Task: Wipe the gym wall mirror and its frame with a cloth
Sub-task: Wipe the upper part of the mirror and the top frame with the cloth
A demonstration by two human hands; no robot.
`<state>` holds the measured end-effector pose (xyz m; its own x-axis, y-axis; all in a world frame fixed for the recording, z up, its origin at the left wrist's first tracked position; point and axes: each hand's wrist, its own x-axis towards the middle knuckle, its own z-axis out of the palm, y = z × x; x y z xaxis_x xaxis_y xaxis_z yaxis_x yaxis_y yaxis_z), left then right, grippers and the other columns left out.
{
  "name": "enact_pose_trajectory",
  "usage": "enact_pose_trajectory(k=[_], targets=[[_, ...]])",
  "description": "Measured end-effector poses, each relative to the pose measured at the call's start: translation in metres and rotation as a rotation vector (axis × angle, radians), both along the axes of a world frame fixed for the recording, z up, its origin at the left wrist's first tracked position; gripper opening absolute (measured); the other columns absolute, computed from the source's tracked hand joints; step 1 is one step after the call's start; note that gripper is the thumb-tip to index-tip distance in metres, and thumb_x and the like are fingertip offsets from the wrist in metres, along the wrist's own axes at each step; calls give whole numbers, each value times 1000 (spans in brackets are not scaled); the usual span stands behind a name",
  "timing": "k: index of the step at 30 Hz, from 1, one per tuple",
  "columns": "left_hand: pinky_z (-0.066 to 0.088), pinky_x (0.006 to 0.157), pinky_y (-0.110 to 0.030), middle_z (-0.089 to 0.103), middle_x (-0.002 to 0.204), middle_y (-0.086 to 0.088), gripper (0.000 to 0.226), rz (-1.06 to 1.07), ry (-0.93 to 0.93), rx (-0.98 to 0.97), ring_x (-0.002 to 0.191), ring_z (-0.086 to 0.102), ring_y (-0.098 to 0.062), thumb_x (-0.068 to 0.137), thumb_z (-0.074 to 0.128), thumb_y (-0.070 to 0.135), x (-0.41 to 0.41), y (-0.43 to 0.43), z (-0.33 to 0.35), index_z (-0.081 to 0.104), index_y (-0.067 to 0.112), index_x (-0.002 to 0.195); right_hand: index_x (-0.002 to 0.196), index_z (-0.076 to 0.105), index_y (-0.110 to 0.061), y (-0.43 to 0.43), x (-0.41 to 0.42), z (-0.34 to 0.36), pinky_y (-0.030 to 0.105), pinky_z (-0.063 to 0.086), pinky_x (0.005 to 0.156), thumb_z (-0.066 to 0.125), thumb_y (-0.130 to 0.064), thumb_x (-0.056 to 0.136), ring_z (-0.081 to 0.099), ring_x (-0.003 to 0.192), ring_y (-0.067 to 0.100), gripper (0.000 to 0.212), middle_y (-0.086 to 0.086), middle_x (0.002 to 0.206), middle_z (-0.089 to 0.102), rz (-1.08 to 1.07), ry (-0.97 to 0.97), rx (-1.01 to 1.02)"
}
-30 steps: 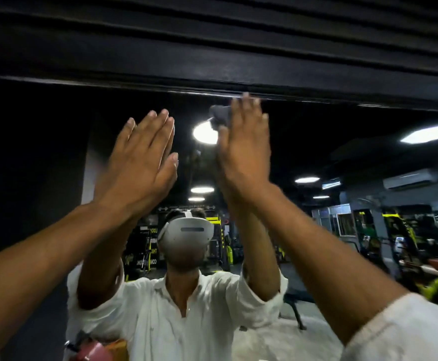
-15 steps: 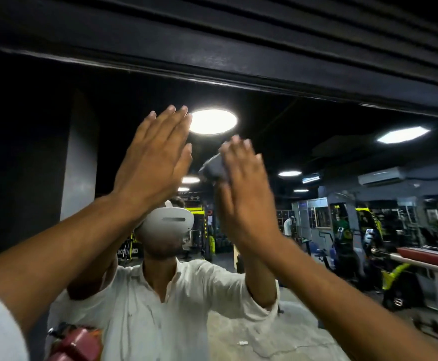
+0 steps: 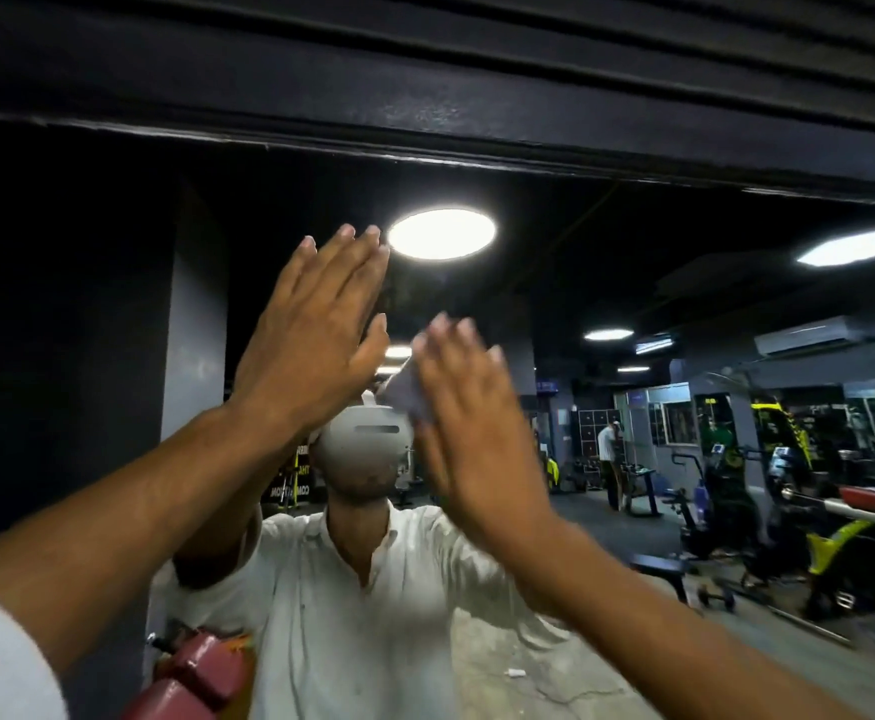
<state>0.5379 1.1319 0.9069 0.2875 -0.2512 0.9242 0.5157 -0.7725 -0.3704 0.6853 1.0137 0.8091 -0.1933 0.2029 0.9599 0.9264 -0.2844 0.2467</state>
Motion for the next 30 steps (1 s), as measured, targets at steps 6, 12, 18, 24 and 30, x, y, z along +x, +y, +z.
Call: enact_pose_trajectory(k=[6,12,18,24,30], targets=[[3,135,-42,16,178,-4,71,17,50,-11,165,7,-16,105,35,41,-9,2,-12,24,13,169,168,17,-15,-26,45,9,48,10,132,34,-37,110,1,163,19,64,5,177,7,-42,-157,-109],[5,134,-42,24,176,-7,71,62,69,36,164,15,-20,105,34,45,-25,12,-3,28,14,168,167,16,-14,-20,24,82,48,6,132,25,-38,107,-2,163,20,65,6,176,8,59,306,221],[6,134,-46,17,177,-5,73,123,-41,-19,164,8,-18,106,28,50,-68,37,16,21,15,169,168,12,-18,0,-1,20,47,8,133,35,-40,111,-4,163,18,66,3,177,3,-31,-287,-249],[2,134,-46,4,179,-2,76,193,12,24,165,-2,-15,107,22,57,-109,76,22,9,19,171,165,28,-14,-3,0,127,44,5,133,23,-43,106,8,163,19,66,6,175,19,29,272,268],[4,133,-31,23,176,-4,72,-63,-53,-5,164,14,-15,105,30,48,-112,83,23,26,13,168,167,21,-15,89,-123,117,45,3,133,31,-39,111,0,163,22,62,6,176,10,48,74,179]])
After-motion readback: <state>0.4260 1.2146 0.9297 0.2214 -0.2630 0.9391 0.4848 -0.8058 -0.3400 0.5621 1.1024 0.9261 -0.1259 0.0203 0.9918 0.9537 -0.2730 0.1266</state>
